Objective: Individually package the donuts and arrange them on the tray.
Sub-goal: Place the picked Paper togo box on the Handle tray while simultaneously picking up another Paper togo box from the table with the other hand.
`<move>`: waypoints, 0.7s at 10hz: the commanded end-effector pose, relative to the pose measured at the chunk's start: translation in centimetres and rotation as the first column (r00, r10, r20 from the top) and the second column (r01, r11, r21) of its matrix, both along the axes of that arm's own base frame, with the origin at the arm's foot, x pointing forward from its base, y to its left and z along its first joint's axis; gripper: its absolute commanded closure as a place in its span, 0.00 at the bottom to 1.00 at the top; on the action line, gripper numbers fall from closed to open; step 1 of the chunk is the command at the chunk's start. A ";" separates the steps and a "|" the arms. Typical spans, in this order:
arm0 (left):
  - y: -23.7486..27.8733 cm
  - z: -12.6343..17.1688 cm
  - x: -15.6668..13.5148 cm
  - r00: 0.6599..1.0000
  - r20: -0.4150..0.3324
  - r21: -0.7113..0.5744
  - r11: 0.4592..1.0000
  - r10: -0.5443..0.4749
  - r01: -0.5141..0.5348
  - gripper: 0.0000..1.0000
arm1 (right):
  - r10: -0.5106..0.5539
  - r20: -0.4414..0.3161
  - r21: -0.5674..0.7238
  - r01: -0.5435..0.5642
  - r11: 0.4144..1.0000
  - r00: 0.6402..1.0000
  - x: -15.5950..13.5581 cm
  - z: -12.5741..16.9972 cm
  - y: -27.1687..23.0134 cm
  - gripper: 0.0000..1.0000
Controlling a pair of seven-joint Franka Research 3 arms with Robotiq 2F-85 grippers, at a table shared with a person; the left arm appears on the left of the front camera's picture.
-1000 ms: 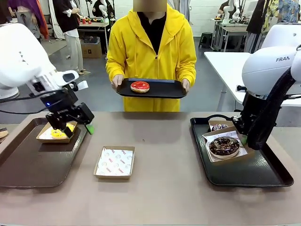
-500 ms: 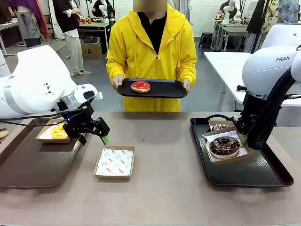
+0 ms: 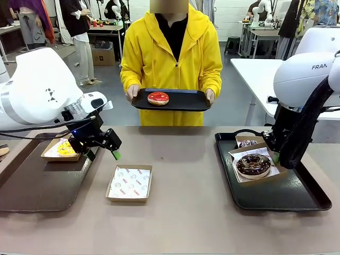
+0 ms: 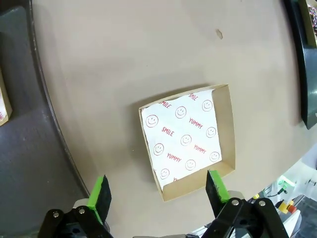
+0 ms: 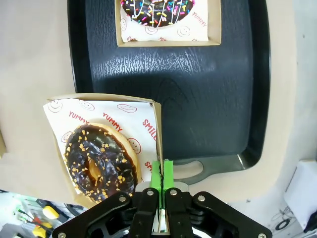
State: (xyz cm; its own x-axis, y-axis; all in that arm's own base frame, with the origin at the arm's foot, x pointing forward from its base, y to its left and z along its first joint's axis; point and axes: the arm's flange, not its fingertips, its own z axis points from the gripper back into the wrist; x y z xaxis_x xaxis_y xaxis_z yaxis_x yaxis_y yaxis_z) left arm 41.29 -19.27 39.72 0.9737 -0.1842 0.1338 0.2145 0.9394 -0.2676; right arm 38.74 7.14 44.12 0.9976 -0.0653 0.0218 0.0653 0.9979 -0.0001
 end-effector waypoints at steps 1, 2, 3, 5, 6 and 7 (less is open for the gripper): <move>-0.2 0.4 -0.2 1.000 -0.010 -0.018 1.000 -0.010 0.010 0.00 | 0.000 0.002 -0.001 0.001 1.000 1.000 -0.1 0.2 -0.1 0.99; -0.2 0.4 -0.2 1.000 -0.010 -0.018 1.000 -0.010 0.010 0.00 | 0.000 0.002 -0.001 0.001 1.000 1.000 -0.1 0.2 -0.1 0.99; -0.2 0.4 -0.2 1.000 -0.010 -0.018 1.000 -0.010 0.010 0.00 | 0.000 0.002 -0.001 0.001 1.000 1.000 -0.1 0.2 -0.1 0.99; -0.1 0.0 0.0 1.000 0.000 0.000 1.000 -0.002 0.002 0.00 | 0.000 0.000 0.000 0.000 1.000 1.000 0.0 0.0 0.0 0.99; -0.2 0.0 0.3 1.000 0.001 -0.016 1.000 0.018 -0.018 0.00 | 0.028 -0.006 -0.012 -0.029 1.000 1.000 -0.3 -0.8 -0.4 0.99; -0.7 0.0 0.6 0.999 -0.011 -0.018 0.999 0.048 -0.048 0.00 | 0.055 0.002 0.003 -0.055 0.998 0.998 -0.7 -1.4 -1.0 0.99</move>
State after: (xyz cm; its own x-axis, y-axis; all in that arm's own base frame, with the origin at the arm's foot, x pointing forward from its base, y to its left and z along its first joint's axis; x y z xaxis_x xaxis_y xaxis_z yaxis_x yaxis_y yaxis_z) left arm 41.38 -19.36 39.63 0.9756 -0.1760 0.1313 0.2060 0.9406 -0.2700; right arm 38.54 7.03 43.56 0.9987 -0.0492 0.0111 0.0493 0.9988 -0.0035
